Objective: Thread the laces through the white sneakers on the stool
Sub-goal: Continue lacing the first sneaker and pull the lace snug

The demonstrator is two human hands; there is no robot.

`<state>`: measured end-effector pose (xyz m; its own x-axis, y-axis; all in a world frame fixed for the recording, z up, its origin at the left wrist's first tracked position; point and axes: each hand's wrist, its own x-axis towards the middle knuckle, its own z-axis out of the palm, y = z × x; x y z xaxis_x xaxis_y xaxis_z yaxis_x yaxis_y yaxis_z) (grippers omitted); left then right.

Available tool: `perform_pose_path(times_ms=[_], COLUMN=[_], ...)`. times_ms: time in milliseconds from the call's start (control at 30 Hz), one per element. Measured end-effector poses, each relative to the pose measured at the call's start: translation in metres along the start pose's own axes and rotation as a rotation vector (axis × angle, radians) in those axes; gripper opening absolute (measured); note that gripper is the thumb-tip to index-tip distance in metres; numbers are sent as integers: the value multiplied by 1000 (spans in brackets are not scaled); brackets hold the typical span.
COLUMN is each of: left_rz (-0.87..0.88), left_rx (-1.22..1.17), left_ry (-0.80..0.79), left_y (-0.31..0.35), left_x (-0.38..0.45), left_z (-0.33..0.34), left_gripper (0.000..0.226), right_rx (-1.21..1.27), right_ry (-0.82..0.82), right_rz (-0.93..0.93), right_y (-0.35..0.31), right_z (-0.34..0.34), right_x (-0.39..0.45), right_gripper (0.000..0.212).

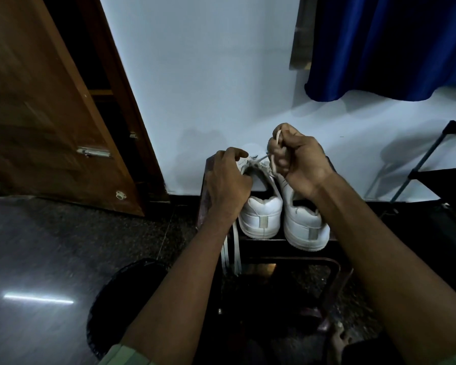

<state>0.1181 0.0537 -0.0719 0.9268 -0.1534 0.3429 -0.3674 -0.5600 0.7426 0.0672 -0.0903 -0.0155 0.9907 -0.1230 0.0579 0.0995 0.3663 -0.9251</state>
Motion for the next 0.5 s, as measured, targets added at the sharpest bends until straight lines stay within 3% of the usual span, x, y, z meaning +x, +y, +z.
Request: perform_pose_path(times_ms=[67, 133, 200, 267, 333, 433, 500], left_rz=[-2, 0, 7, 19, 37, 98, 142], left_rx=[-8, -11, -16, -25, -25, 18, 71], left_ry=[2, 5, 8, 13, -7, -27, -22], left_y=[0, 0, -1, -3, -3, -4, -4], left_x=[0, 0, 0, 1, 3, 5, 5], left_z=[0, 0, 1, 1, -1, -2, -2], left_gripper=[52, 48, 40, 33, 34, 32, 29], right_rx=[-182, -547, -890, -1051, -1124, -1506, -1672], right_ry=[117, 214, 176, 166, 280, 465, 417], right_rz=[-59, -223, -331, -338, -397, -536, -534], right_y=[0, 2, 6, 10, 12, 9, 5], right_z=[2, -1, -4, -5, -3, -7, -15], right_x=[1, 2, 3, 4, 4, 1, 3], right_gripper=[32, 36, 31, 30, 21, 11, 16])
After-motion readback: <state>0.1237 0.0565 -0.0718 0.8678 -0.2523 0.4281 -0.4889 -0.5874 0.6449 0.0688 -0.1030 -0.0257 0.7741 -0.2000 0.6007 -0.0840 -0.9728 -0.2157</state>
